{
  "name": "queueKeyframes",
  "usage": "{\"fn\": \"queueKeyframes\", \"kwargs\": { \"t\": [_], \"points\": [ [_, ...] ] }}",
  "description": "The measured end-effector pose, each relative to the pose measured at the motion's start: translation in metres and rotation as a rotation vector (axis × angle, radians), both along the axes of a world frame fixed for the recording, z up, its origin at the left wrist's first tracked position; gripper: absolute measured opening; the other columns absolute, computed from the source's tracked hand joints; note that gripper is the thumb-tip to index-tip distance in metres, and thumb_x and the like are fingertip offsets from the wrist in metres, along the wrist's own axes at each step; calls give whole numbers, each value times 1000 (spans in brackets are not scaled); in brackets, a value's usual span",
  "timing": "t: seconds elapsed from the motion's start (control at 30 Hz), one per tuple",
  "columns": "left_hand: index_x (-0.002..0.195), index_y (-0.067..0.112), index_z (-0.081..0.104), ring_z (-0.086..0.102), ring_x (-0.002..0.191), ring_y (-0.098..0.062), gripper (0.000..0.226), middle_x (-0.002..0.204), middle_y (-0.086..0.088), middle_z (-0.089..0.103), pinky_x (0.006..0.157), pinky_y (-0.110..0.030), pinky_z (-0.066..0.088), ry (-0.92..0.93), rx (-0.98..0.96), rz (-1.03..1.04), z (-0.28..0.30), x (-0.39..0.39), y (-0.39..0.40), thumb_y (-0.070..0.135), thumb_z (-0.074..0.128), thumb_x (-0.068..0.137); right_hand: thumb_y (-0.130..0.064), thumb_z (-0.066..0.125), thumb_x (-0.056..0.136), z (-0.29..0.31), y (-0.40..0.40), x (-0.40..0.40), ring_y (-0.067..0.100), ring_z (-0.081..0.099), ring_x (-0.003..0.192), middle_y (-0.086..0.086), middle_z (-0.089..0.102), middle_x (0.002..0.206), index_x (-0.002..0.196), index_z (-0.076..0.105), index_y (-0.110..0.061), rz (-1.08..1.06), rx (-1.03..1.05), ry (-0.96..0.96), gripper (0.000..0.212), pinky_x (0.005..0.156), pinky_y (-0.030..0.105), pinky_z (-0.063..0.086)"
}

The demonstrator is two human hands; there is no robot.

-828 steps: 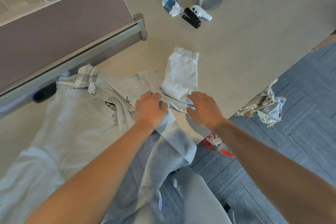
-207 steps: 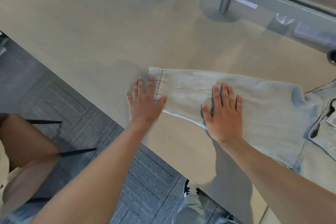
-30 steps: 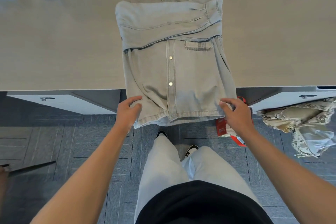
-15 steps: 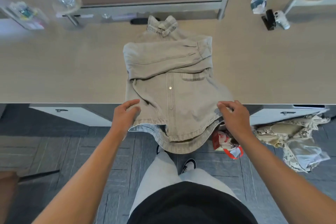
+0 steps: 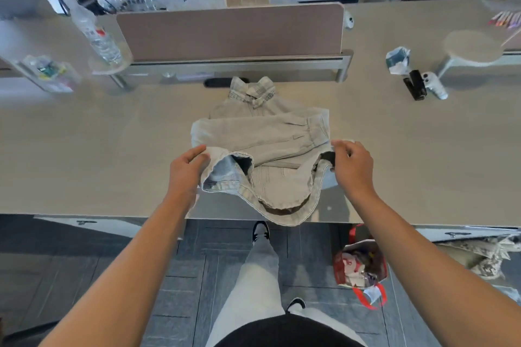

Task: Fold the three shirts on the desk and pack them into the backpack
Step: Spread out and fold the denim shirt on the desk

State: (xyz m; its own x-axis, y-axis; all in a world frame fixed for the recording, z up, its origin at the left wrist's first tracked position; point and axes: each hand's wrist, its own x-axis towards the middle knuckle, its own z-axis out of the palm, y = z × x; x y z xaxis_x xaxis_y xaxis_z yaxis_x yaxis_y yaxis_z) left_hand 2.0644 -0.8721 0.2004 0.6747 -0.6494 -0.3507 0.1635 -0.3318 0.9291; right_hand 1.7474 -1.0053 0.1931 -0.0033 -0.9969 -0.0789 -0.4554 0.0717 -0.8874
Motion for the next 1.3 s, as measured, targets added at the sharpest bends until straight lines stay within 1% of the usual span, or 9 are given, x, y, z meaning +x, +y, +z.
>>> {"fn": "queueKeyframes", "kwargs": {
  "t": [0.2, 0.4, 0.5, 0.57, 0.7, 0.77, 0.87, 1.03, 1.3],
  "points": [
    [121, 8, 74, 70, 96, -27, 29, 115, -17, 74, 92, -43, 57, 119, -6, 83, 8, 71, -103, 4, 66, 93, -31, 51, 105, 27, -96, 57, 20, 60, 95, 9, 65, 100, 86, 73, -16, -31, -41, 26, 33, 89, 37, 46],
    [99, 10, 68, 66, 71, -13, 7, 86, -4, 65, 63, -25, 56, 311, -94, 104, 9, 143, -232, 14, 62, 99, -48, 51, 95, 19, -219, 129, 22, 61, 121, 3, 69, 120, 106, 78, -20, -96, 38, -72, 40, 107, 43, 47],
    [120, 11, 60, 73, 100, -18, 30, 116, -4, 61, 91, -33, 60, 494, -140, 104, -18, 175, -286, 35, 59, 103, -64, 58, 89, -14, -279, 158, 22, 61, 128, -8, 62, 138, 155, 46, -37, -88, 261, -137, 72, 109, 50, 51],
    [133, 19, 55, 65, 122, -22, 43, 139, -1, 55, 111, -41, 50, 523, -78, 98, -43, 185, -306, 48, 58, 102, -60, 57, 93, -33, -293, 174, 28, 54, 138, -2, 47, 159, 163, 25, -44, -65, 345, -95, 78, 115, 51, 45],
    [125, 29, 60, 61, 116, -14, 37, 132, 4, 61, 96, -32, 48, 484, 44, 24, -84, 177, -322, 50, 58, 95, -40, 49, 108, -77, -286, 183, 25, 41, 149, 2, 38, 166, 166, 24, -28, 22, 395, -10, 64, 124, 42, 31],
    [108, 33, 58, 56, 107, -14, 14, 118, 9, 58, 91, -33, 45, 320, 127, -66, -96, 164, -321, 43, 50, 101, -40, 49, 108, -101, -274, 183, 24, 46, 146, 2, 46, 161, 163, 32, -23, 27, 403, 51, 60, 123, 38, 32],
    [121, 44, 55, 60, 108, -9, 23, 125, 18, 58, 101, -41, 44, -196, 409, -297, -118, 146, -305, 48, 40, 105, -39, 48, 109, -129, -256, 183, 22, 46, 145, 2, 48, 159, 158, 41, -18, 94, 362, 192, 54, 119, 33, 32],
    [161, 22, 30, 12, 159, -30, 63, 171, -11, 20, 128, -51, 11, -794, 442, -702, -165, 111, -305, 44, 49, 105, -55, 36, 105, -166, -244, 187, 34, 29, 154, 16, 34, 166, 158, 40, -11, 368, 96, 574, 69, 123, 50, 30],
    [166, 30, 11, -10, 160, -27, 72, 174, -6, -3, 117, -78, 3, -1170, 524, -810, -225, 89, -332, 63, 22, 103, -58, 32, 107, -222, -260, 221, 36, 18, 158, 17, 22, 170, 160, 36, -20, 487, -154, 910, 65, 122, 60, 24]
  ]
}}
